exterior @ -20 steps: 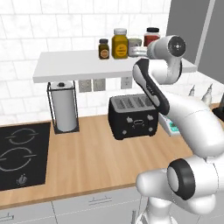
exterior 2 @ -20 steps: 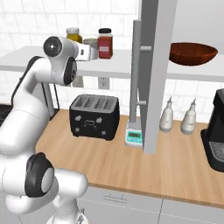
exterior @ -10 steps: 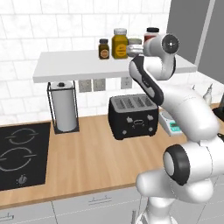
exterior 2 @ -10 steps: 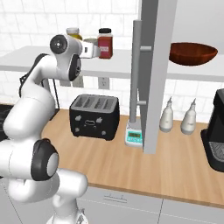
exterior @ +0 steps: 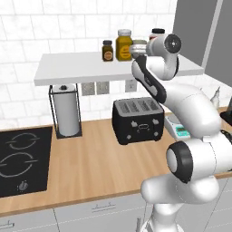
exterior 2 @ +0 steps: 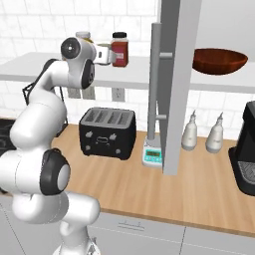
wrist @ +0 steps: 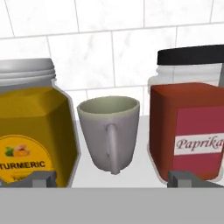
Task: Gather all objects into one cabinet and sort the glasses and bowls to opposite sides.
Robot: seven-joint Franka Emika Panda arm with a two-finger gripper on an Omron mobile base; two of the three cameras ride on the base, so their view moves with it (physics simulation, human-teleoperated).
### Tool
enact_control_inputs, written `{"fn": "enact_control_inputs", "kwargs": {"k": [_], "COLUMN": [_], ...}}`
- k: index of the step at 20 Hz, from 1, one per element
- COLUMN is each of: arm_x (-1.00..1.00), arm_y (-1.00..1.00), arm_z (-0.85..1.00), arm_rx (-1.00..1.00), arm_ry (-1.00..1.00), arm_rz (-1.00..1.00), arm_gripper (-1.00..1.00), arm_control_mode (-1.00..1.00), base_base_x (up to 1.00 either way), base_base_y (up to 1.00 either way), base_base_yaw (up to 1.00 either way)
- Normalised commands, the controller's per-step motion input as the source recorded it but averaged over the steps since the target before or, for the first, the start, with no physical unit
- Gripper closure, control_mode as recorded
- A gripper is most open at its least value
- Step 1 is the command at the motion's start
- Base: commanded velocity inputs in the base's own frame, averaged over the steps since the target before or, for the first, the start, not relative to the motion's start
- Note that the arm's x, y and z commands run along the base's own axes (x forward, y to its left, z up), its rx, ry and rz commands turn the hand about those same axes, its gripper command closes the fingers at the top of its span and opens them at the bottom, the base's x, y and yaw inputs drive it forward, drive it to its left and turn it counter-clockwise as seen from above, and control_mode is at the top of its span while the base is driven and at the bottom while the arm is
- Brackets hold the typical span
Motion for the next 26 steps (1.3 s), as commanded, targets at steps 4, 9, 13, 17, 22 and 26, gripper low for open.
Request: {"fn": "enact_control_inputs", "kwargs": {"k": [4, 9, 13, 17, 22, 26], "arm_x": [0.20, 0.31, 0.16, 0.00, 0.03, 0.11], "arm_y": [0.00, 0.00, 0.00, 0.00, 0.00, 0.00], "arm_z": [0.00, 0.00, 0.00, 0.00, -0.01, -0.01], "arm_rx": [0.00, 0.00, 0.00, 0.00, 0.00, 0.00], "arm_ry": [0.00, 0.00, 0.00, 0.00, 0.00, 0.00], "arm_rz": [0.00, 0.00, 0.00, 0.00, 0.00, 0.00], "arm_gripper": [-1.00, -1.00, -1.00, -1.00, -1.00, -1.00], "arm_control_mode": [-1.00, -1.00, -1.00, -1.00, -1.00, -1.00], "base_base_x": [0.00, 0.00, 0.00, 0.00, 0.00, 0.00], "base_base_y": [0.00, 0.00, 0.00, 0.00, 0.00, 0.00], "base_base_yaw": [0.00, 0.00, 0.00, 0.00, 0.00, 0.00]}}
